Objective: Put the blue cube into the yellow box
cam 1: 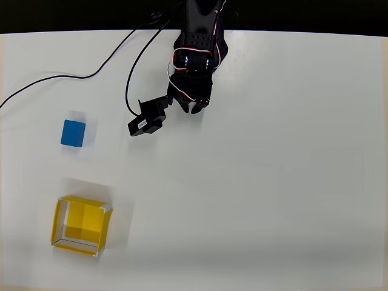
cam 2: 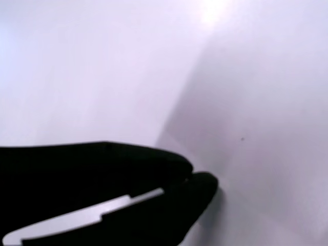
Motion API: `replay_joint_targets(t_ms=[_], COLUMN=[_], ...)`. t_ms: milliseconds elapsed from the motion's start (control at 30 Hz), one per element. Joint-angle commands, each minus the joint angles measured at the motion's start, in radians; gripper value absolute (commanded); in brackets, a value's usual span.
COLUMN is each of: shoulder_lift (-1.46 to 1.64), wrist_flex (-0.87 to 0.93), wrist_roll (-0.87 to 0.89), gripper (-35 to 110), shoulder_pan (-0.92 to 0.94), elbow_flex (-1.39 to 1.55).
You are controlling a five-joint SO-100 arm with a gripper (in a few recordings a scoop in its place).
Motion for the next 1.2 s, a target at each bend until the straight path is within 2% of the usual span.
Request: replay_joint_targets(t_ms=[0,333,433,567,733,833,1000,1167], shoulder_lift=[0.028,0.028,0.008,-0.141,-0.37,-0.468,-0.595,-0.75], wrist_flex=[0.014,0.012,0.005,-0.054,-0.021,-0.021,-0.089,-0.244], wrist_roll=[-0.048,-0.043,-0.14,-0.179,-0.236,-0.341,-0.523,-0.601], gripper=[0,0,0,6,24,32,36,34], shoulder_pan=[0.025,0.025,0.061,0.155,0.316,0.43,0.614,0.764], elbow_flex=[0.028,0.028,0.015,-0.141,-0.436,-0.583,-0.709,-0.784])
